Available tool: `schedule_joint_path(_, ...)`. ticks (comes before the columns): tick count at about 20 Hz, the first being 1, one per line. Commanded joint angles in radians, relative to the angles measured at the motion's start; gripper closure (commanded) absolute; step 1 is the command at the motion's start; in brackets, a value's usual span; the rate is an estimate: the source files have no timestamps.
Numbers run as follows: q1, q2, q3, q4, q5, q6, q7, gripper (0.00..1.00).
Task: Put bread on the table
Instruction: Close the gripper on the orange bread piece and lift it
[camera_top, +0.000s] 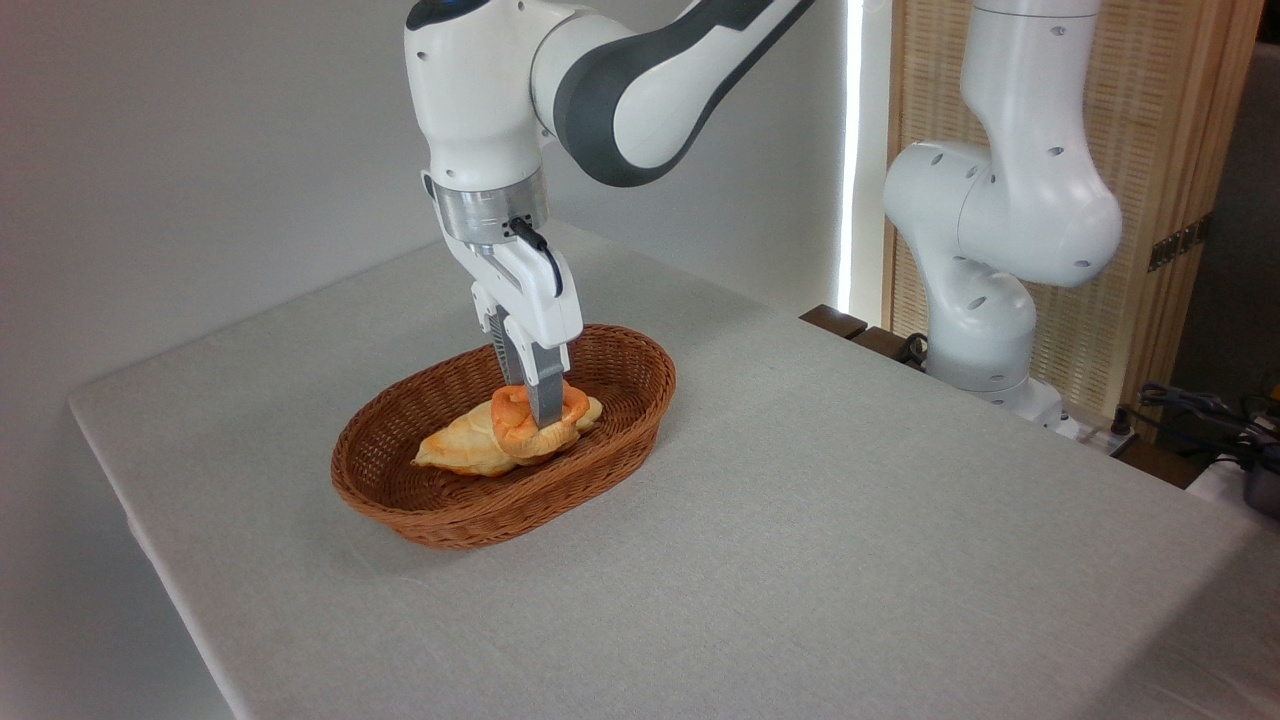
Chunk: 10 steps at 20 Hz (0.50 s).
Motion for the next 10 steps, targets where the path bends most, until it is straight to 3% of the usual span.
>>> schedule_joint_path(1,-0.004,-0.016,0.005,-0.004,0.013,0.011,0.003,0.62)
schedule_joint_path(10,-0.001,-0.019,0.054,0.15,0.032,-0.174,0.001,0.6)
